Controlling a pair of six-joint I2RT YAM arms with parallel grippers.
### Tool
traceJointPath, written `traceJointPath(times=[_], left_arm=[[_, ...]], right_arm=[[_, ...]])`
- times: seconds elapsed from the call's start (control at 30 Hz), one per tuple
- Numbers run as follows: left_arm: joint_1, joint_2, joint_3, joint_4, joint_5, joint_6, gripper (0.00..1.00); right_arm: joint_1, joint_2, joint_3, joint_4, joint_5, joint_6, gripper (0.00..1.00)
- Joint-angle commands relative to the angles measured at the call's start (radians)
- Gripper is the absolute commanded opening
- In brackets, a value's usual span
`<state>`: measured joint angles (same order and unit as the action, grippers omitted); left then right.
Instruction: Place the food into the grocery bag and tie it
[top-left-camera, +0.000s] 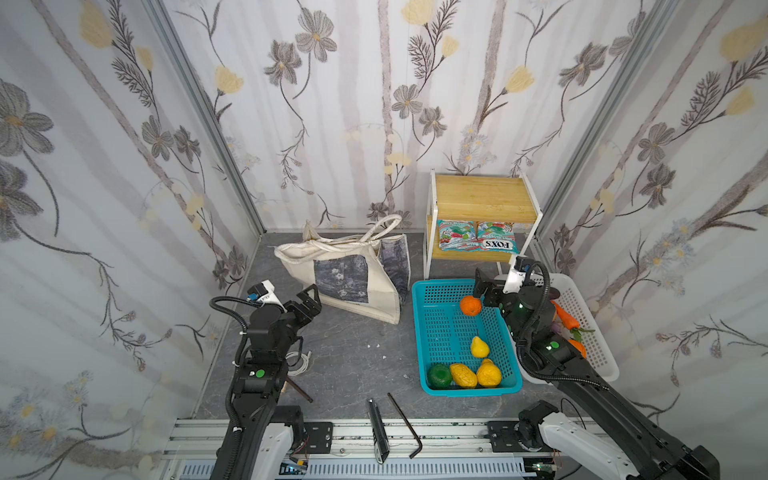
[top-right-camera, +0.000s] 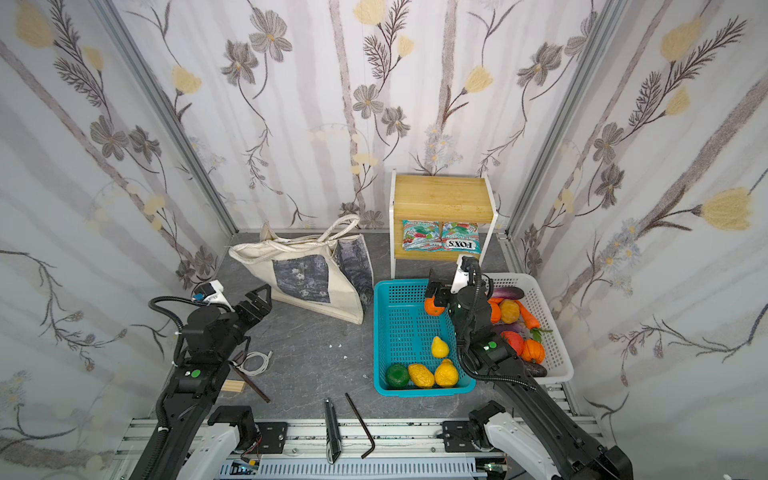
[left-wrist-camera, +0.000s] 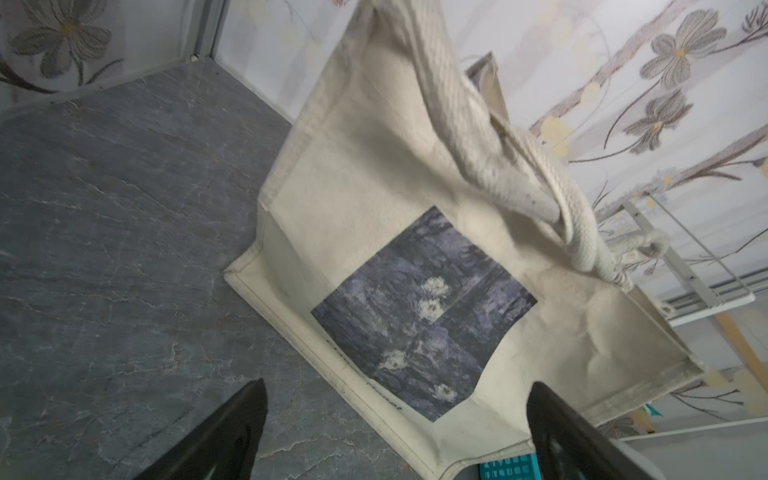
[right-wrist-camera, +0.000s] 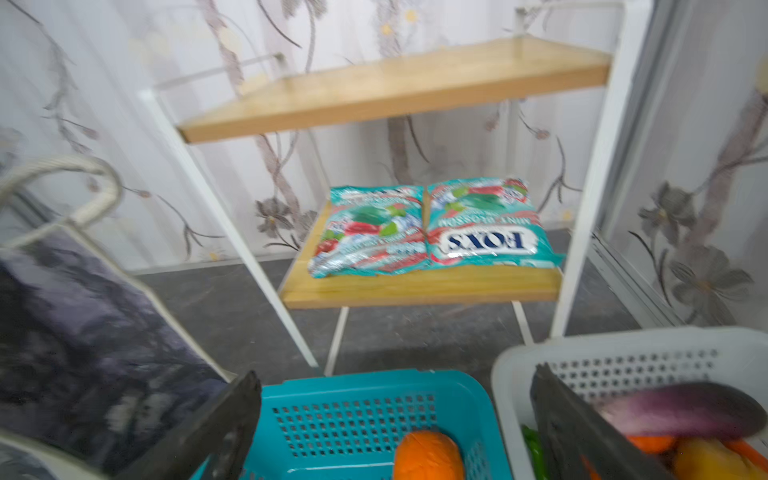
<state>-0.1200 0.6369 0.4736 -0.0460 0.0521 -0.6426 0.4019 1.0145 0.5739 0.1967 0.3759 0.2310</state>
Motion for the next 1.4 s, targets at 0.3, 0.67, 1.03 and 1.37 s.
traceJointPath(times=[0.3, 0.67, 1.03, 1.37], left_arm=[[-0.173, 0.227, -0.184, 0.529, -0.558, 0.289, 1.00], [-0.029, 0.607, -0.360, 1.222, -0.440, 0.515, 1.00], [0.126, 0.956, -0.318, 1.555, -0.074, 0.559, 1.00], [0.105, 0.949, -0.265, 1.444, -0.174, 0.554, 1.00]], right_arm=[[-0.276, 0.082, -0.387, 0.690, 0.112, -0.081, 1.00], [-0.336, 0.382, -0.506, 1.262, 0.070, -0.120, 1.00], [-0.353, 0.493, -0.445, 1.252, -0.057, -0.146, 1.00], [-0.349, 0.490, -0.397, 1.153, -0.067, -0.154, 1.00]])
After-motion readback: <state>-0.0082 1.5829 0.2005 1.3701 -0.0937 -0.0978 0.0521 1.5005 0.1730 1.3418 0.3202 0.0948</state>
